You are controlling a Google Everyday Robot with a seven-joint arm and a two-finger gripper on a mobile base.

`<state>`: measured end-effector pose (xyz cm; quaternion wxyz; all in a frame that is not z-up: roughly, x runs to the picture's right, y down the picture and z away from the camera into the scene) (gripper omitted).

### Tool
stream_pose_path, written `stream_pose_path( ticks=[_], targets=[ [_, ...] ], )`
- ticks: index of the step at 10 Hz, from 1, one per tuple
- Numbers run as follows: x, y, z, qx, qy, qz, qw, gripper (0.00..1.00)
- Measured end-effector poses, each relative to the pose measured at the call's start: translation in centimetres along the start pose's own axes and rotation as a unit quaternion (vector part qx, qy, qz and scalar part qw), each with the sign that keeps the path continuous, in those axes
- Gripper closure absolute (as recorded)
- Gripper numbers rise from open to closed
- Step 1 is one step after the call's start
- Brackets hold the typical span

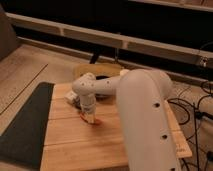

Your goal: Drag the pepper across the table

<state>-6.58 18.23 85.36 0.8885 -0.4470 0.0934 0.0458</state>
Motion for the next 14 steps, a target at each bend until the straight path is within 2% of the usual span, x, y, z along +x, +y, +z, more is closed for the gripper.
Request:
stream_pose_path(
  ticks=[1, 3, 5, 6, 7, 9, 10, 12, 14],
  targets=[
    [1.3, -0.2, 0.1, -0.009, 0.026, 0.011, 0.9996, 0.82],
    [3.9, -1.5, 0.3, -0.019, 0.069, 0.044, 0.9964, 0.82],
    [5.8, -2.9, 0.6, -0.024, 0.102, 0.071, 0.9919, 0.82],
    [6.8, -4.0, 0.8, -0.023, 0.112, 0.087, 0.9896, 0.82],
    [7.6, -4.8, 0.9, -0.019, 0.113, 0.1, 0.9884, 0.82],
    [10.1, -7.0, 0.7, 0.0, 0.103, 0.136, 0.9853, 0.82],
    [11.8, -7.9, 0.2, 0.011, 0.101, 0.155, 0.9827, 0.82],
    [15.5, -8.9, -0.8, 0.028, 0.094, 0.187, 0.9774, 0.82],
    [17.9, -9.5, -1.2, 0.037, 0.08, 0.209, 0.9739, 0.82]
  ],
)
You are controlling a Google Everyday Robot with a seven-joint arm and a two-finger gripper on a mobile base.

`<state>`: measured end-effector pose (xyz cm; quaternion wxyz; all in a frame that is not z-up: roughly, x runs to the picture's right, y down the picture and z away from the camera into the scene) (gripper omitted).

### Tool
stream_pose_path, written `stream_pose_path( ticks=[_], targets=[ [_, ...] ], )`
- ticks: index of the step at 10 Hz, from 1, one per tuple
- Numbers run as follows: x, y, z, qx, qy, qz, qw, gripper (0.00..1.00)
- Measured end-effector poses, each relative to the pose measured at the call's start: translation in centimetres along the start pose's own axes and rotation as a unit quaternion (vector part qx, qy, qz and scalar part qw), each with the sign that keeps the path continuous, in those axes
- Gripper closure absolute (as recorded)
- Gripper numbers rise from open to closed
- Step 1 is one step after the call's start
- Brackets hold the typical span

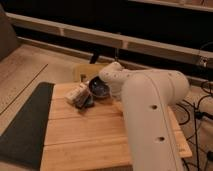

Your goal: Drag the pepper across the table

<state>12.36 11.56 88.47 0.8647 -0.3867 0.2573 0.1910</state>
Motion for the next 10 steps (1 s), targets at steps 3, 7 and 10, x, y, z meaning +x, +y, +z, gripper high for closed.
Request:
stream_pose_path(
  ticks=[3, 7, 10],
  targets=[
    [-0.5, 0.36, -0.15, -0.002, -0.002, -0.004, 1.0, 0.6],
    [-0.54, 0.36, -0.17, -0.001, -0.002, -0.004, 1.0, 0.28],
    [-0.55, 0.39, -0.16, -0.002, -0.002, -0.004, 1.0, 0.2]
  ],
)
